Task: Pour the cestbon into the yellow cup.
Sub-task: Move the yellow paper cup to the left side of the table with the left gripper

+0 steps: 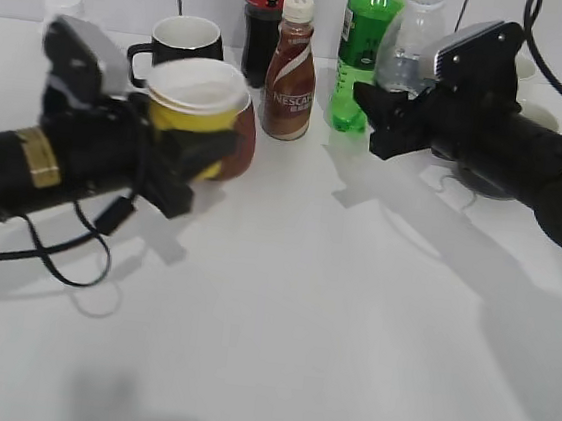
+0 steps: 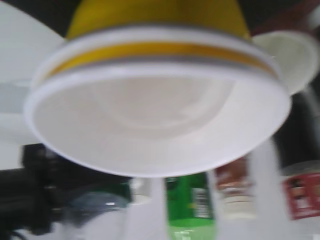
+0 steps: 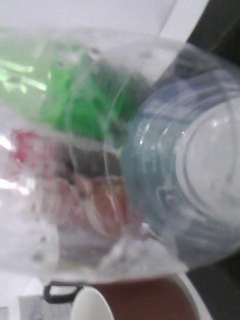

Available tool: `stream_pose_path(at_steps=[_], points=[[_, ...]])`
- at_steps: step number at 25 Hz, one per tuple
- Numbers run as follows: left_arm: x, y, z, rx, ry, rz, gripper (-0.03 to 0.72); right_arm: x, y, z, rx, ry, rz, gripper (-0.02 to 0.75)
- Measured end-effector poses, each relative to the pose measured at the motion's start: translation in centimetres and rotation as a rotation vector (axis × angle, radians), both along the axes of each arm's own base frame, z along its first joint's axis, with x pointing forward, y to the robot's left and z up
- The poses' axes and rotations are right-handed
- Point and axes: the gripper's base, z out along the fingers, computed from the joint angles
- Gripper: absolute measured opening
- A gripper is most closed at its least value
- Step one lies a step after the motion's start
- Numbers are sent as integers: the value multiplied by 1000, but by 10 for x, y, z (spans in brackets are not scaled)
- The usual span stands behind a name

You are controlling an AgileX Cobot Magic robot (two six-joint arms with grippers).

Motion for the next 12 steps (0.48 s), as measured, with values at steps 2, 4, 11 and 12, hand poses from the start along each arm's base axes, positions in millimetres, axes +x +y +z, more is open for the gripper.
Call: stream_pose_path(at_steps=[2,4,11,12], points=[[4,12,1,-3,1,44,326,1,-1,0,35,28,-21,472],[6,20,1,-5,2,77,326,1,-2,-1,71,64,-37,472],[20,49,3,-25,-11,183,326,2,-4,-7,63,141,-67,472],[22,54,4,-29,-12,204,326,2,-5,-8,63,147,-71,472]])
